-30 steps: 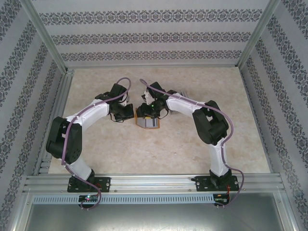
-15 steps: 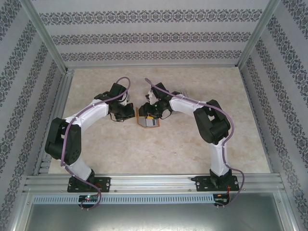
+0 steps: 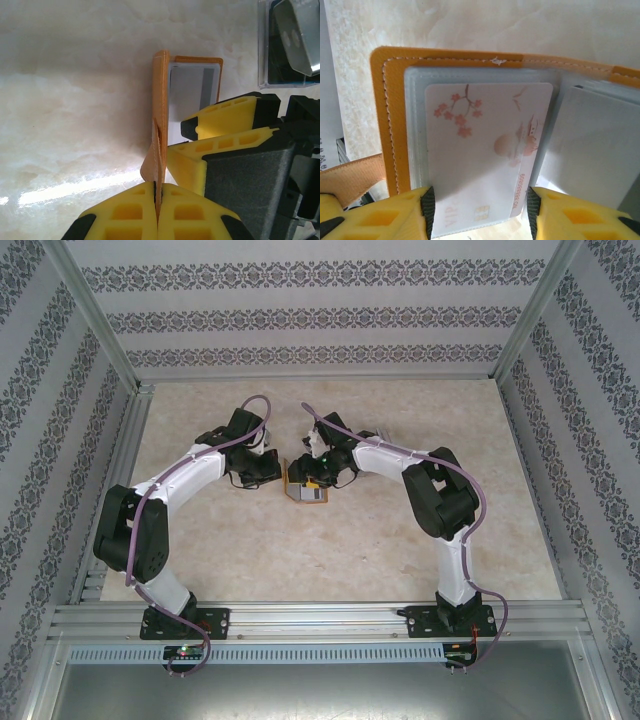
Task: Put the credit cards into the card holder
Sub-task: Flip over the card slot on the card holder.
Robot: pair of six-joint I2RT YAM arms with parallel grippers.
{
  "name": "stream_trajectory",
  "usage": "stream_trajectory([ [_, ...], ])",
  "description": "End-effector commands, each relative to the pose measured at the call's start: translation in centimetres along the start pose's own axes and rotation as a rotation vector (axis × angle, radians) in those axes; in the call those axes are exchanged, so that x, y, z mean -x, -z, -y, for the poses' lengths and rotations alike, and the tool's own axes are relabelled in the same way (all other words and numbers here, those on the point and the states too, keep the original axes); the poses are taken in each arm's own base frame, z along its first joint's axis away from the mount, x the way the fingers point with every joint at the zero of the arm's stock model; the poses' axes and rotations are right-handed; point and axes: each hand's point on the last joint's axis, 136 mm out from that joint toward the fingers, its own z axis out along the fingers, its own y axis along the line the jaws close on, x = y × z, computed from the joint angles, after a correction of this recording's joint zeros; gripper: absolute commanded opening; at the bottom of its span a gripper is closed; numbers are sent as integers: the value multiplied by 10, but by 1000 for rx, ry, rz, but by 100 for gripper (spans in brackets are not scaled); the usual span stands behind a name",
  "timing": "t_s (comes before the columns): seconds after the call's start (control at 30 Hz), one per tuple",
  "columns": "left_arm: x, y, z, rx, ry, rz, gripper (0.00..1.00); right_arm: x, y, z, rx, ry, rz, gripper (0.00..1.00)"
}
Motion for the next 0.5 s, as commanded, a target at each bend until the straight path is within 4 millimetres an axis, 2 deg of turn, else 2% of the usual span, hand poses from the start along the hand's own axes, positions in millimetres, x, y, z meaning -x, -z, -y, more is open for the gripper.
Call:
stream_trajectory([
  [0.0, 10, 15, 13, -41, 1, 33, 0, 0, 9, -15, 26, 44, 8, 55],
  [0.13, 10, 13, 12, -38, 1, 28, 0, -1, 9, -20, 42, 60, 3, 59],
  [0.47, 11, 10, 11, -32, -3, 21, 0, 0, 10, -30, 82, 78, 6, 59],
])
